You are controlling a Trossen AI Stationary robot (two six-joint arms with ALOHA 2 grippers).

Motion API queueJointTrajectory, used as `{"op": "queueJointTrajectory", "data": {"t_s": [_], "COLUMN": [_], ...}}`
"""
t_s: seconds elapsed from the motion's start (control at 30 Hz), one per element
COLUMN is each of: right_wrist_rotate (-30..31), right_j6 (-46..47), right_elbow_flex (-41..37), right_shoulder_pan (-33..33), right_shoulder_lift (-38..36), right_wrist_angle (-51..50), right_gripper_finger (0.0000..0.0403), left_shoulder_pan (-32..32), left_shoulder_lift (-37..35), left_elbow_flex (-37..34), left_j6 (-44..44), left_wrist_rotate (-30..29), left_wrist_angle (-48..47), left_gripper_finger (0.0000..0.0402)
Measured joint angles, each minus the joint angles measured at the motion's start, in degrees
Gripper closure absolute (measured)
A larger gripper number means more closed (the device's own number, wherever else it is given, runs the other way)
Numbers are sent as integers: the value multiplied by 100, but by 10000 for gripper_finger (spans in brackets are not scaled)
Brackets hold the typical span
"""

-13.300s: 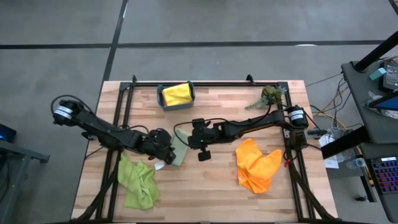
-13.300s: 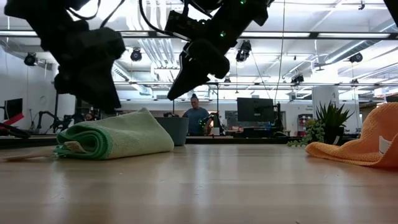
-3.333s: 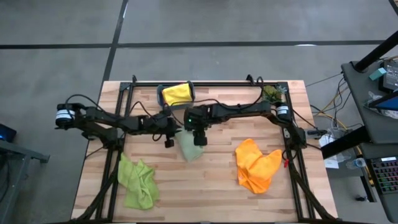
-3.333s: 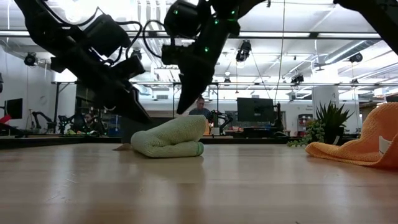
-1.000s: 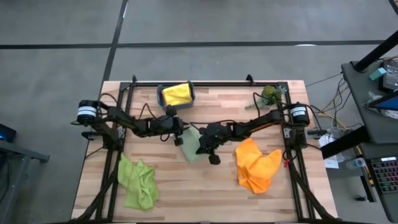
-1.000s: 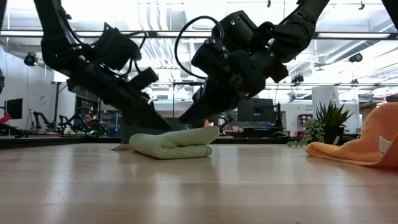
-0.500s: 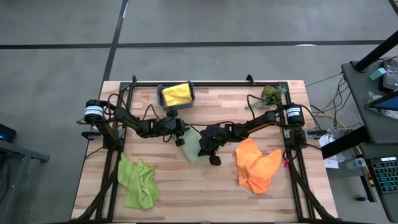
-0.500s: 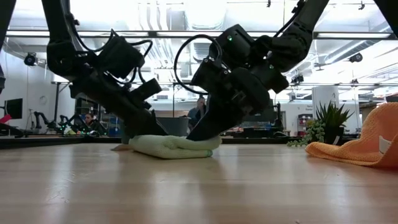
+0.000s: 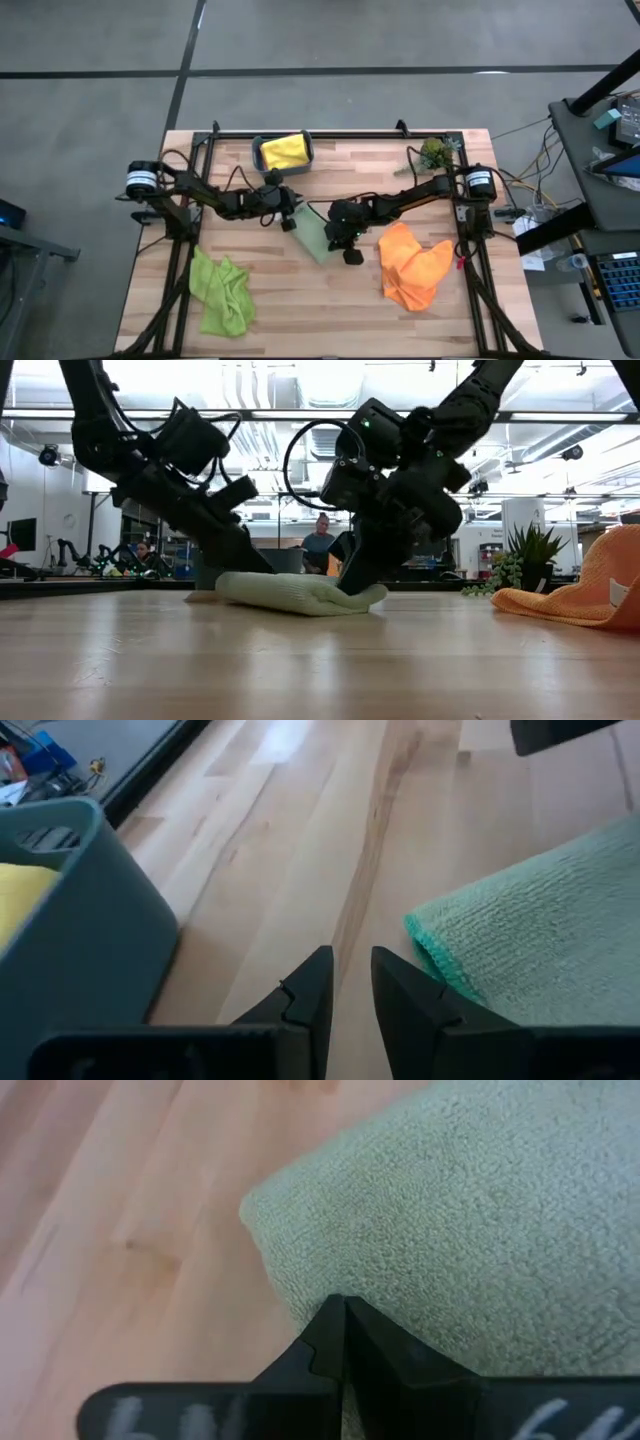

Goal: Fold microfiber towels
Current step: Fold the green microfiber towel

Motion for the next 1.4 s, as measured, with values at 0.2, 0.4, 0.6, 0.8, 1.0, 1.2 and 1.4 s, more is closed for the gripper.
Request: {"op": "queueJointTrajectory", "data": {"t_s": [0.2,0.4,0.6,0.8,1.0,1.2,1.4], "right_wrist_rotate": [289,503,661,773,788,823,985], "right_j6": [-277,-280,-259,-252,-249,-227,-270], "right_elbow_flex": [282,573,625,560,343,219,221], "right_shoulder_pan": [0,9,13,13,11,-1,0], "right_shoulder_lift": [-307,-402,-427,-409,-371,-262,-264], "right_wrist_angle": [-1024,-1713,-1815,-1759,-1435,-1249,-1285], "right_gripper_finger": [394,394,394,394,394,394,394], "left_shoulder_pan": [-32,-89,-141,-136,-133,-133,-129], "left_shoulder_lift": [-716,-1176,-896,-109,531,838,682], "left_elbow_flex": [-14,-98,-125,-112,46,231,213], "left_j6": [1,-41,-59,-62,-62,-60,-58], "left_wrist_rotate": [41,992,1232,1189,782,586,573], "left_wrist_angle": [-560,-943,-803,114,363,409,270], "left_gripper_finger": [344,344,344,344,344,344,344]}}
